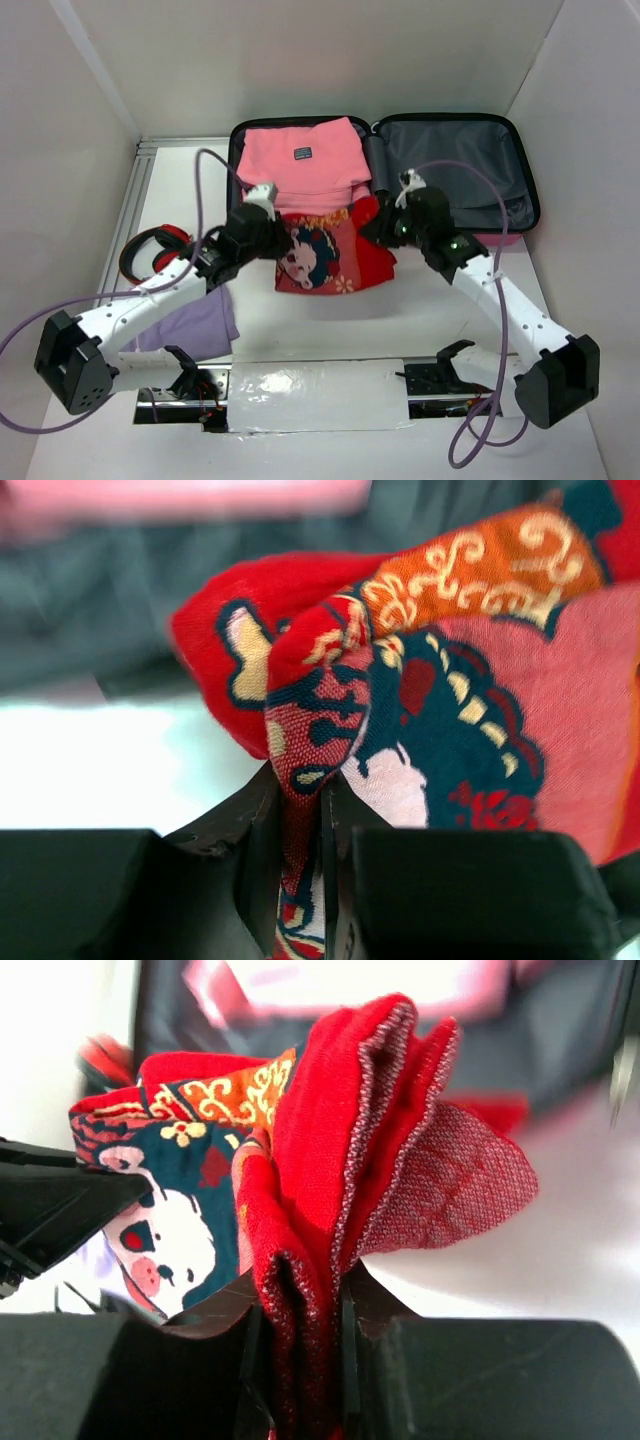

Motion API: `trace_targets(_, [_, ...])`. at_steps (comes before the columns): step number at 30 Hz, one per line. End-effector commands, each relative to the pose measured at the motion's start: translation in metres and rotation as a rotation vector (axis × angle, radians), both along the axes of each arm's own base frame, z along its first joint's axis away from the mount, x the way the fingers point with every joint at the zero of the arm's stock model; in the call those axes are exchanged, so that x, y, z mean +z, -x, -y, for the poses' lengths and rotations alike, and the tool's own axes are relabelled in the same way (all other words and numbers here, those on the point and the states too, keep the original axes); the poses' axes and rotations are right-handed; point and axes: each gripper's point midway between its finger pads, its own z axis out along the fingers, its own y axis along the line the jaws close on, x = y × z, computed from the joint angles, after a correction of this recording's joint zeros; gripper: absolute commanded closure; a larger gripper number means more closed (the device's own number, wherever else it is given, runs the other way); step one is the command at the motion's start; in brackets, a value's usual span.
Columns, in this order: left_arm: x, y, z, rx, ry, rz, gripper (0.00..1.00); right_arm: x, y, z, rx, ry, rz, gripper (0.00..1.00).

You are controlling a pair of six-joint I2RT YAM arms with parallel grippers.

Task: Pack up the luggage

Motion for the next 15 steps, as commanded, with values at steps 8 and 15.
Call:
trace_targets(8, [0.219, -0.130, -0.062, 0.145, 0.179, 0.437, 0.93, 0.170, -0.138, -0.021, -0.010, 0.023, 0.376, 1.00])
trace_targets(15, [0.213, -0.217, -0.091, 0.169, 0.189, 0.438, 0.93, 0.162, -0.244, -0.037, 0.033, 0.042, 0.435, 1.00])
